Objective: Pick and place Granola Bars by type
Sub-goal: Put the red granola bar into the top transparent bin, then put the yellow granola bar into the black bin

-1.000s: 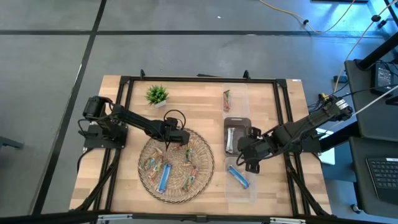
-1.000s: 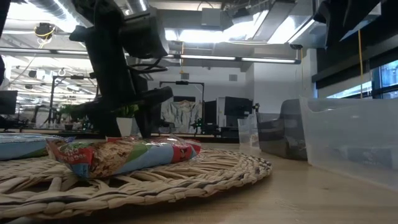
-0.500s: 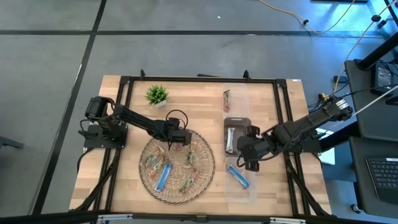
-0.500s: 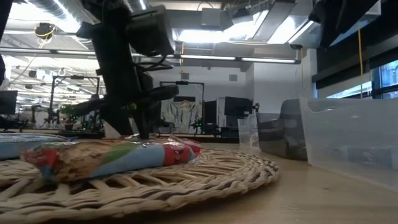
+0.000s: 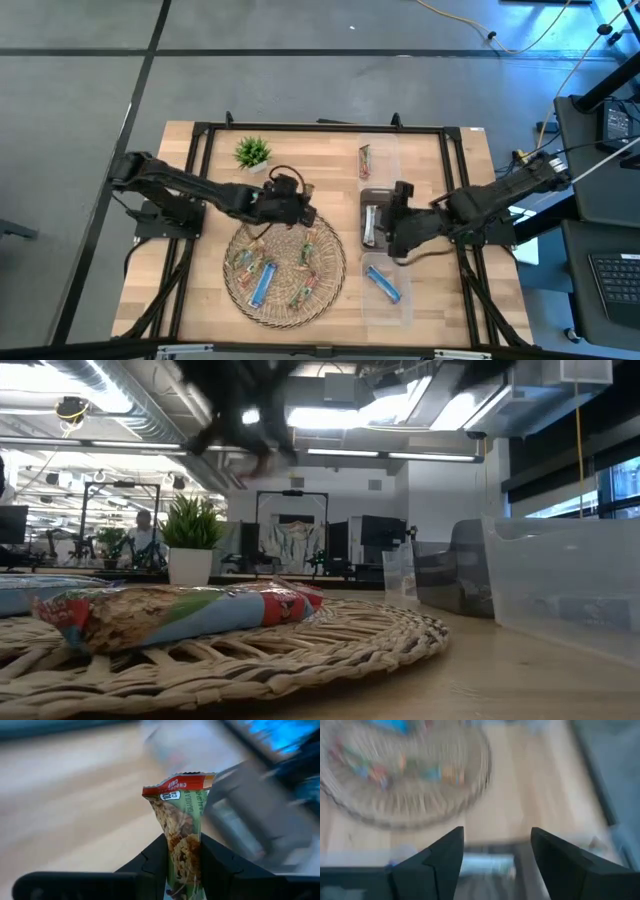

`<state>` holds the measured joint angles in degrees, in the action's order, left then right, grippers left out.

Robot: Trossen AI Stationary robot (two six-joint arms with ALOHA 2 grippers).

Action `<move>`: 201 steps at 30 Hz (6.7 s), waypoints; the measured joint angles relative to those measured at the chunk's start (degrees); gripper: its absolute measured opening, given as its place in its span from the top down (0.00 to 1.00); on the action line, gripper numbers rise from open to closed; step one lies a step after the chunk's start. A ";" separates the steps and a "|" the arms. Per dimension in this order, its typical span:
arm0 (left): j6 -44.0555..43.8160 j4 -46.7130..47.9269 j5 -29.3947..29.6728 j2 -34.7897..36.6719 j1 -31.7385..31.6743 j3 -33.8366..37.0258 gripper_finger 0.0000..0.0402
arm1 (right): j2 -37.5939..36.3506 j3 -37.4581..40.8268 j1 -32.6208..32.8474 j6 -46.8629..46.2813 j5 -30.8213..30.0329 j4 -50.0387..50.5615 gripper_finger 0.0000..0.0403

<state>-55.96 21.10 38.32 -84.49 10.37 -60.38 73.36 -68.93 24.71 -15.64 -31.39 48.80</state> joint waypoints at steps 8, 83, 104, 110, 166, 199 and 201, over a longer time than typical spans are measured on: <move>26.31 -21.54 3.86 3.83 7.07 -0.02 0.79 | -9.53 12.67 -1.95 15.20 18.24 -35.72 0.42; 64.46 -65.89 -9.22 -6.79 7.67 0.00 0.57 | -1.70 19.32 -7.62 8.60 23.92 -67.07 0.79; 50.26 -56.22 36.45 -5.41 17.43 -0.02 0.46 | -13.18 19.25 -30.34 -8.58 9.71 -25.22 0.79; 34.36 -45.92 14.11 -5.41 12.80 -0.02 0.47 | -9.24 19.26 -40.96 -7.69 18.55 -24.66 0.79; -4.81 3.41 -17.64 -9.52 2.48 -5.67 0.50 | -5.82 17.55 -51.53 -3.55 22.46 -18.85 0.48; -16.42 6.11 -27.23 -23.73 3.40 -6.33 0.51 | -15.25 17.55 -48.67 -3.38 22.44 -14.28 0.48; -16.38 7.35 -27.71 -23.73 3.40 -6.33 0.51 | -15.13 17.55 -48.63 -3.38 22.42 -14.03 0.48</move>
<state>-72.34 28.45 10.61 -108.23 13.77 -66.72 58.23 -51.37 -23.93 -19.02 -8.97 34.77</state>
